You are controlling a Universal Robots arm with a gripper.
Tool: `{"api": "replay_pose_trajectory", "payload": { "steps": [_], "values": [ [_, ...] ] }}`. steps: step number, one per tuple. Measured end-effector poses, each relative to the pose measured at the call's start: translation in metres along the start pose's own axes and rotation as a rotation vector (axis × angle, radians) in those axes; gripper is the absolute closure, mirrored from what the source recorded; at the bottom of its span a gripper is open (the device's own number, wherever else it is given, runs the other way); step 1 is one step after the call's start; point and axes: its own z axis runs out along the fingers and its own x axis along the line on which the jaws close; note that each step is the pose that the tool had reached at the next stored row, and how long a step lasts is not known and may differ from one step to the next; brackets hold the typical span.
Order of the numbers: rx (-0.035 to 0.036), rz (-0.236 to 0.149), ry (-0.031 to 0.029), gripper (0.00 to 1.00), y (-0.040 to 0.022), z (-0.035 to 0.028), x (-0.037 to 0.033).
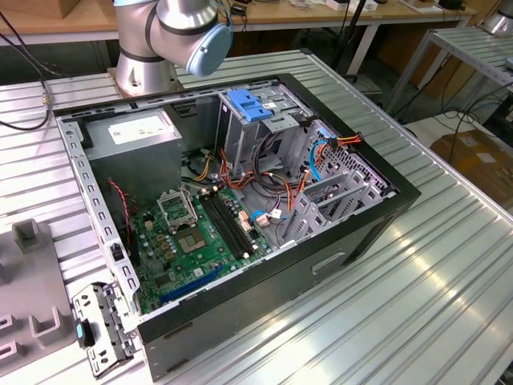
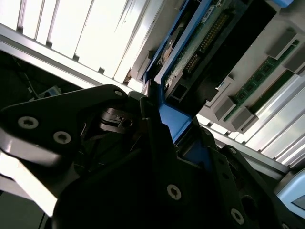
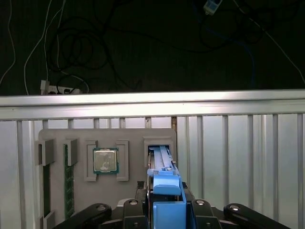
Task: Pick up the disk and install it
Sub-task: 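Pick up the disk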
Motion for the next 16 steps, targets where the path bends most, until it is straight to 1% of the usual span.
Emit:
{"api": "replay_pose_trajectory", "payload": {
  "steps": [4, 9, 14, 16],
  "values": [
    [0.0001, 0.000, 0.0000, 0.63, 0.0000, -0.0038, 0.0000],
    [0.0000, 0.000, 0.0000, 0.63, -0.0001, -0.0118, -0.0001],
    [0.0001, 0.000, 0.0000, 0.63, -0.0001, -0.0185, -0.0001],
    [0.0001, 0.000, 0.0000, 0.63, -0.0001, -0.0224, -0.0001]
  ]
}}
